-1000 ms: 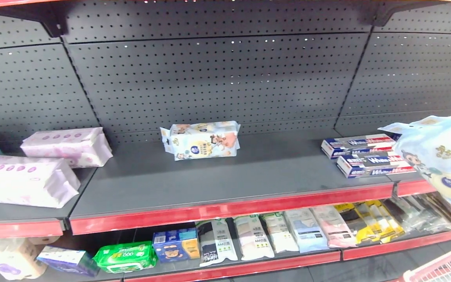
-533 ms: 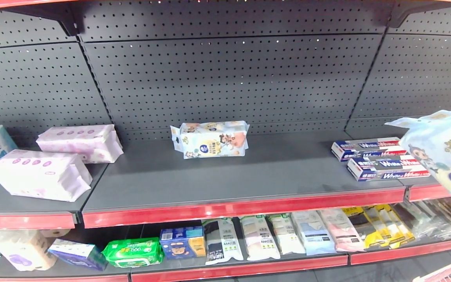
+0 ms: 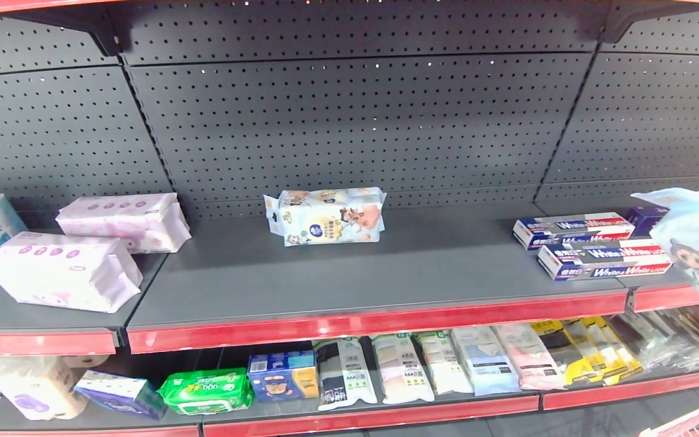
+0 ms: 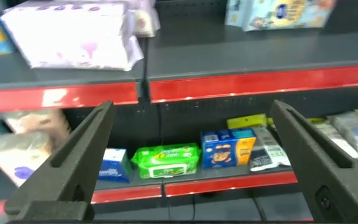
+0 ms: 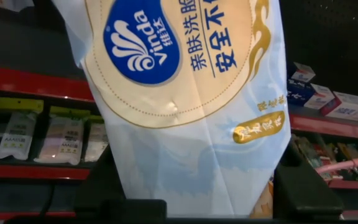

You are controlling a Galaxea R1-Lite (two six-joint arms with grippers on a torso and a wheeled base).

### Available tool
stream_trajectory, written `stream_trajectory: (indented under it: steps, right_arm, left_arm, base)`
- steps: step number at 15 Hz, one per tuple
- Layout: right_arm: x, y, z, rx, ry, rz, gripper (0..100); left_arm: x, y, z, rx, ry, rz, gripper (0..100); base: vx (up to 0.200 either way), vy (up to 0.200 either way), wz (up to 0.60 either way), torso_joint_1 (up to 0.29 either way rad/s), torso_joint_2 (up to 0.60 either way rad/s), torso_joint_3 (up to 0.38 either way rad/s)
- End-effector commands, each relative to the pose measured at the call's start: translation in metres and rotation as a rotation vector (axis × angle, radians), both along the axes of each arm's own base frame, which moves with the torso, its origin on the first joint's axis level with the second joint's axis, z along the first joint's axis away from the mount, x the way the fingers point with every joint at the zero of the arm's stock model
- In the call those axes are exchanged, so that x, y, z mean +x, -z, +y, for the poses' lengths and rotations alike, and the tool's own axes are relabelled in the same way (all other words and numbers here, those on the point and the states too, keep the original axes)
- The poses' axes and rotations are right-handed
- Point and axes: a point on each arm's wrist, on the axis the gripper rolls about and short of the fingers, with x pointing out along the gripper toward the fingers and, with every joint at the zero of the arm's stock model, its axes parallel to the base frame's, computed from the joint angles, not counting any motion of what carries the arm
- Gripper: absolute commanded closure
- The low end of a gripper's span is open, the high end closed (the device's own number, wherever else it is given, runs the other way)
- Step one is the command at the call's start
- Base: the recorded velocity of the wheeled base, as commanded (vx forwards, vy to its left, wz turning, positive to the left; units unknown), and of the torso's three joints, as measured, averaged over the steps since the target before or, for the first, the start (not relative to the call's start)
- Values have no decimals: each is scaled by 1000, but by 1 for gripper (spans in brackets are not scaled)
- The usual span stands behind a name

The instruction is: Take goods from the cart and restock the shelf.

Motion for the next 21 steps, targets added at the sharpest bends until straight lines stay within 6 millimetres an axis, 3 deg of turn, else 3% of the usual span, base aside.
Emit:
stream_trajectory:
  steps: [1, 2, 3, 4, 5, 6, 10, 11, 13, 14, 15, 16, 18, 21]
  right_arm:
    - [-22, -5, 3, 33, -21, -87, 100]
    - [-25, -6, 4, 52, -21, -83, 100]
    - [-28, -10, 4, 82, -20, -92, 100]
    - [-28, -13, 4, 99, -20, -98, 100]
    - [-27, -12, 4, 104, -7, -95, 100]
    - [-25, -10, 3, 104, 6, -78, 100]
    - [-23, -7, 3, 112, 6, -56, 100]
    - [-22, -6, 3, 113, 4, -51, 100]
    - [-19, -5, 3, 116, -4, -31, 100]
    - [-19, -4, 3, 116, -4, -29, 100]
    - [-18, 0, 3, 118, -5, -16, 100]
    - [-19, 4, 3, 117, -5, -9, 100]
    - [-21, 7, 3, 111, -1, -15, 100]
    - [-28, 14, 4, 99, 4, -12, 100]
  left_arm:
    - [14, -83, -2, -30, 82, 7, 0]
    - [31, -115, -3, -77, 135, 37, 0]
    - [51, -130, -4, -88, 165, 92, 0]
    - [71, -139, -4, -82, 157, 135, 0]
    - [107, -147, -4, -58, 155, 179, 0]
    - [129, -147, -4, -56, 142, 205, 0]
    - [215, -113, -3, -64, 194, 319, 0]
    - [224, -108, -3, -66, 220, 321, 0]
    - [264, -83, 9, -14, 376, 333, 0]
    - [266, -81, 10, -9, 382, 334, 0]
    - [300, -71, 18, 21, 405, 310, 0]
    - [316, -69, 20, 15, 406, 298, 0]
    - [335, -61, 21, -12, 408, 311, 0]
    - [365, -32, 21, -35, 527, 296, 0]
  base:
    - [0, 0, 0, 0, 0, 0]
    - [0, 0, 0, 0, 0, 0]
    - [0, 0, 0, 0, 0, 0]
    - [0, 0, 0, 0, 0, 0]
    - [0, 0, 0, 0, 0, 0]
    - [0, 0, 0, 0, 0, 0]
    - [0, 0, 0, 0, 0, 0]
    - [0, 0, 0, 0, 0, 0]
    - [0, 0, 0, 0, 0, 0]
    - [0, 0, 0, 0, 0, 0]
    - [0, 0, 0, 0, 0, 0]
    - [0, 0, 0, 0, 0, 0]
    - [0, 0, 0, 0, 0, 0]
    - [0, 0, 0, 0, 0, 0]
